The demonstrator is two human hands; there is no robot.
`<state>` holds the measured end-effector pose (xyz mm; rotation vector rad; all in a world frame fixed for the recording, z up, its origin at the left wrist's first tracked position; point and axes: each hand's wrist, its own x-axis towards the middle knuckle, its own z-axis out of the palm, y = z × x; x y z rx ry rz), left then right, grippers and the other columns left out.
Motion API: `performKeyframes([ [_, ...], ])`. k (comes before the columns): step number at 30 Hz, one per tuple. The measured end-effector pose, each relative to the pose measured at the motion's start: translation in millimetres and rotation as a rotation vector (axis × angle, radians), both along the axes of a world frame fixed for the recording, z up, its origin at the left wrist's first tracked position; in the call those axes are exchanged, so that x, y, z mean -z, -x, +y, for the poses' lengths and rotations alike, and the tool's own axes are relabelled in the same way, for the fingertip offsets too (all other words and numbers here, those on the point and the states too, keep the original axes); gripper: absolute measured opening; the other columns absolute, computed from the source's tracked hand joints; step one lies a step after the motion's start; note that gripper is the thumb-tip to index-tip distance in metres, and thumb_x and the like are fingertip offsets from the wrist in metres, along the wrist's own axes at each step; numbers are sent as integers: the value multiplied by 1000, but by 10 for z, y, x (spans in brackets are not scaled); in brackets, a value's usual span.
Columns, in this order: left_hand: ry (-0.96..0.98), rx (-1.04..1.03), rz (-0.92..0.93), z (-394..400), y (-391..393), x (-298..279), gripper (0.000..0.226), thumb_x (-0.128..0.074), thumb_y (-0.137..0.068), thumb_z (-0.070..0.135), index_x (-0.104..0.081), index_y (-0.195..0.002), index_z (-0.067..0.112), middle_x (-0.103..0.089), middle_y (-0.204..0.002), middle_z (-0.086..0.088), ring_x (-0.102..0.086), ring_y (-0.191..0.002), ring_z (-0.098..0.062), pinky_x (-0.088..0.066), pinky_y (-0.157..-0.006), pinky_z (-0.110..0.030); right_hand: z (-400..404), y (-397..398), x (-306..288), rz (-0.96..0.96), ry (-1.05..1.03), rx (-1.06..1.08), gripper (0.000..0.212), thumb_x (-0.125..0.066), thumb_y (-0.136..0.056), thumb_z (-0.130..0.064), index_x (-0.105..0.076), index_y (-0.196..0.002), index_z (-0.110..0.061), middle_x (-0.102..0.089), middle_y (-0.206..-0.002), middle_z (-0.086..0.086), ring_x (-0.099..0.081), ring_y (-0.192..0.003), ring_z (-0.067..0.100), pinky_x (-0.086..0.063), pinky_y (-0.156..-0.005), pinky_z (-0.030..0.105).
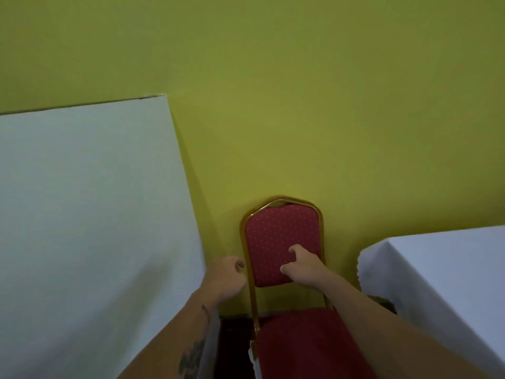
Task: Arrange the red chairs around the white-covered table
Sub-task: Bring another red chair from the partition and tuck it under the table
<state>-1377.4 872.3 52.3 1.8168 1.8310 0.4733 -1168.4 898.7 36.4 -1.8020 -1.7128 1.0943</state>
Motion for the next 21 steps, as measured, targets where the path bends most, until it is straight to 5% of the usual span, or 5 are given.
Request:
performKeyframes([
  [5,31,-7,5,871,104,127,44,-50,-90,9,-63,-132,14,-63,-133,-7,-58,-118,-23,-47,-95,-31,882,134,127,43,90,34,66,-61,-91,-30,-36,-151,-16,-60,-103,-3,-62,-84,11,-48,-65,28],
  [12,-3,-44,-51,2350,343,575,46,-53,-85,15,-66,-129,17,-69,-123,-6,-62,-104,-23,-50,-88,-31,2167,356,437,83,189,191,65,-63,-92,-31,-36,-149,-12,-56,-124,11,-60,-99,24,-52,-76,39],
  [15,-5,-66,-104,2965,389,841,49,-58,-82,17,-62,-130,12,-66,-129,-11,-61,-116,-29,-49,-93,-32,2729,490,586,144,206,335,67,-65,-93,-29,-35,-147,-4,-50,-137,14,-54,-118,32,-53,-94,51],
  [18,48,-68,-182,3454,359,1148,61,-63,-81,21,-50,-139,9,-56,-141,-12,-54,-126,-30,-44,-96,-31,3247,679,721,286,235,471,76,-64,-94,-33,-28,-154,-3,-41,-153,15,-48,-130,37,-50,-95,61],
  [21,129,-9,-250,3767,298,1450,62,-67,-78,23,-48,-136,18,-61,-131,-9,-58,-116,-27,-49,-94,-32,3701,892,818,392,292,559,92,-64,-93,-45,-17,-160,-3,-31,-161,12,-42,-137,39,-45,-97,73],
])
